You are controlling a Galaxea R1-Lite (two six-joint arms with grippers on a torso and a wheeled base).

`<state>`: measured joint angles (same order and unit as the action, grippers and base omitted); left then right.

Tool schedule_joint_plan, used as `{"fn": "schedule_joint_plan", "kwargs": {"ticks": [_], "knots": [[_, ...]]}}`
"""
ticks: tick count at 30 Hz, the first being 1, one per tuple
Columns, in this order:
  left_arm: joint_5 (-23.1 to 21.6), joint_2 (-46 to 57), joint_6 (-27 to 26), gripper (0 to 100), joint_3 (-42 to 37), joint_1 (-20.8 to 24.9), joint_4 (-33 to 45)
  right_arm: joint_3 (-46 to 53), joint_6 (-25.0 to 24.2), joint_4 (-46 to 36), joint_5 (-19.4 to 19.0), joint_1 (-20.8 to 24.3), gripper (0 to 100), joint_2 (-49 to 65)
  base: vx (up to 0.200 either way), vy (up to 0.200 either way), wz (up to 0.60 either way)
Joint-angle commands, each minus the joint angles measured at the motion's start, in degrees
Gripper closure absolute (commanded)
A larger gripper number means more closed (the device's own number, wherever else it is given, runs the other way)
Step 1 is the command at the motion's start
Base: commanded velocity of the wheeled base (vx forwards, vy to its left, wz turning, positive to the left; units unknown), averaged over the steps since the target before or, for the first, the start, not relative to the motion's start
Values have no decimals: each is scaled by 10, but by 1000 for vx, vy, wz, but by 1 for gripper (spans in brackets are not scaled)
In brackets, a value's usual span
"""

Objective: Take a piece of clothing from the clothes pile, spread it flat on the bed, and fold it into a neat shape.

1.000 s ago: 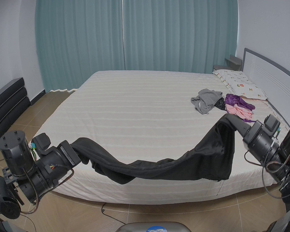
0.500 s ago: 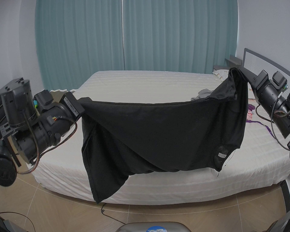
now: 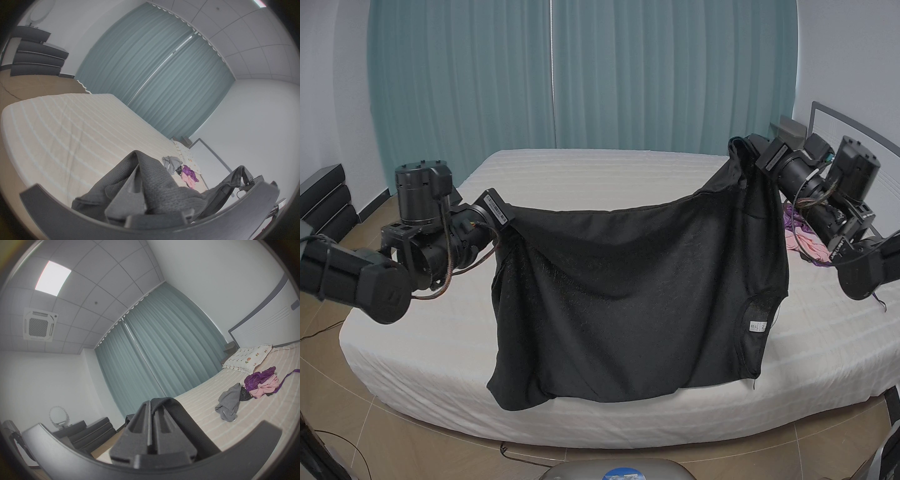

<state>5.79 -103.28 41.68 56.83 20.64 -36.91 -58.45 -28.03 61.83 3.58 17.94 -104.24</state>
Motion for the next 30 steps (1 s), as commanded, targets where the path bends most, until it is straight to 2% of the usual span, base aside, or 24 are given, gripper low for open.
{"fn": "schedule_joint_plan", "kwargs": {"ticks": [1,6,20,25,26,29,30], "knots": [[-17,-115,-6,100,59,-11,-2,-57,17,2,7,0,100,-119,200,0,0],[-17,-205,-6,100,110,-11,-6,-97,39,12,46,-5,100,-209,160,0,0],[-12,-321,2,100,140,-10,-18,-123,39,65,56,-13,100,-365,0,0,0],[-12,-360,27,100,168,-10,-25,-126,32,65,56,-16,100,-395,0,0,0],[-12,-365,32,100,173,-10,-23,-126,32,65,56,-17,0,-401,0,0,0],[-15,-379,38,100,180,-10,-22,-129,30,65,54,-18,0,-424,0,0,0],[-15,-385,39,0,183,-11,-21,-132,26,59,52,-18,0,-434,0,0,0]]}}
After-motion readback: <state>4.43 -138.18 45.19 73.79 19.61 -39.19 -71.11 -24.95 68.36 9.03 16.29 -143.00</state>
